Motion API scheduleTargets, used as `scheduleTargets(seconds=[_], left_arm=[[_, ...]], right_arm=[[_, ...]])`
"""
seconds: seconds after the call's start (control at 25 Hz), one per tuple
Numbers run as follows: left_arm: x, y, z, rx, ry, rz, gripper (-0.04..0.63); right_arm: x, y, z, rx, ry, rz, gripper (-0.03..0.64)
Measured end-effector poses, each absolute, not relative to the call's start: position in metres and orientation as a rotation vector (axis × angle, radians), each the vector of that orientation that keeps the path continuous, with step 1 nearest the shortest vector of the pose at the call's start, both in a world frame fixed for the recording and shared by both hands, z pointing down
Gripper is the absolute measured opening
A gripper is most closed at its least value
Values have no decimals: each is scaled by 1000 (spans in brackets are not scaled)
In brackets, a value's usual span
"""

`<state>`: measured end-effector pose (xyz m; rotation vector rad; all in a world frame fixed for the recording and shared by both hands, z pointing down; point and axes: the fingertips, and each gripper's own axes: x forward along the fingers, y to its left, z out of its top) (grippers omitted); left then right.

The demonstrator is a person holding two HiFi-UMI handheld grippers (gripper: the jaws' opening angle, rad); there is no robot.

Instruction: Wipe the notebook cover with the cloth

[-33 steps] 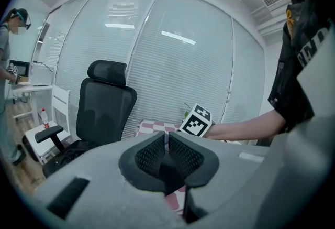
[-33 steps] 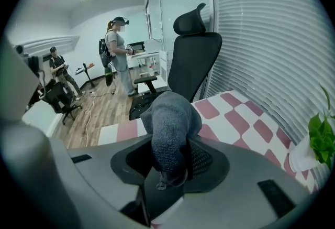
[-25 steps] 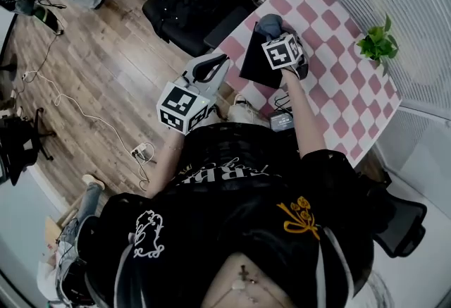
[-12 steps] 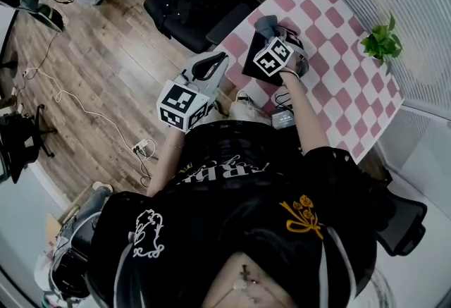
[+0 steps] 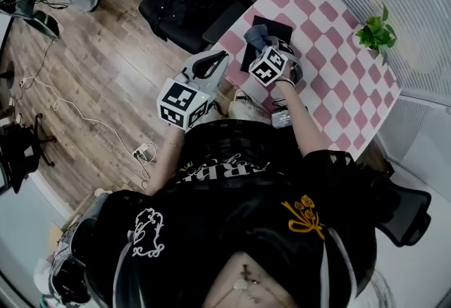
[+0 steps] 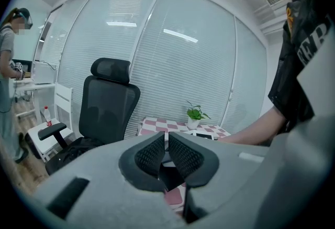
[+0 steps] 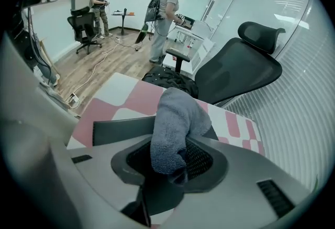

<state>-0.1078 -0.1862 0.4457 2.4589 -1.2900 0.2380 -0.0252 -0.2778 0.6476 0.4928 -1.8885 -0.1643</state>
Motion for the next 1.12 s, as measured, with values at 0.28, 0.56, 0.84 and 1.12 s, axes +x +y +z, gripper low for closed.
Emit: scheduleTargets(seconds=[0.28,0.56,0.84,1.12], left_arm=[[-111,-177,445,2475,-1271,230,17],[-110,-168,443,2499,-1238,225,17],[-104,-162,443,2525,-1197,221,17],[-102,-158,441,2547,-1173,216,17]], right_arm=[[-26,-250,649,492,-1897,-124,121],[-26,-221,647,501,-1915,-87,121],[-27,-195,647,496,-1928,-48,121],[-28,-185,647,516,-1935,-21,121]])
